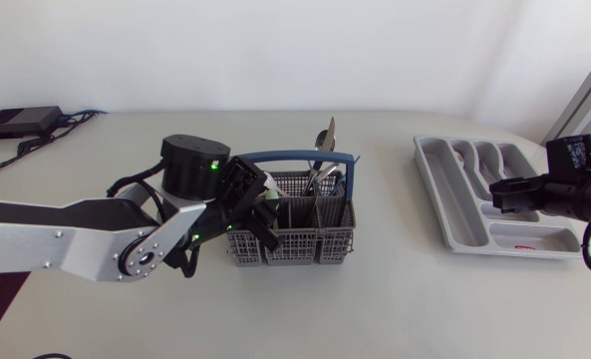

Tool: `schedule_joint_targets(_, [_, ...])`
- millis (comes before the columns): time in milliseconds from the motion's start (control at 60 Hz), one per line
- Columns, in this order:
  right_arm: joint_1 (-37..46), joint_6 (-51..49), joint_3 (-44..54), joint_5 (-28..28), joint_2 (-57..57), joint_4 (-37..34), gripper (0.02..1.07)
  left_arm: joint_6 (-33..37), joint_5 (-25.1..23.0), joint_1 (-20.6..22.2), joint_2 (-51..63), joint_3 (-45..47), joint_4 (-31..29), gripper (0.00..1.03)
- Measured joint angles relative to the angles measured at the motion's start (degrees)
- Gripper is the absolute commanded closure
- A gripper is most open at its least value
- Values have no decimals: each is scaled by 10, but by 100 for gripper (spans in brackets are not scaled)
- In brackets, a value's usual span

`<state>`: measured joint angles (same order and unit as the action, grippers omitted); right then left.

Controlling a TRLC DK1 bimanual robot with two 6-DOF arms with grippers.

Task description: Sort the cutlery from the basket into the organizer compartments.

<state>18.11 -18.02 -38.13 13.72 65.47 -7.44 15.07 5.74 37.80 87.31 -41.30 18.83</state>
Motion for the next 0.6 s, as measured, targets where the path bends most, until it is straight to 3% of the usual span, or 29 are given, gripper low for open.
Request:
schedule_joint_targets(183, [0, 0, 0, 0, 0, 0, 34, 0, -2, -7, 27, -4, 2, 57])
schedule_joint_targets(600, [0, 0, 0, 0, 0, 4, 34, -13, -108, -31, 32, -22, -14, 57])
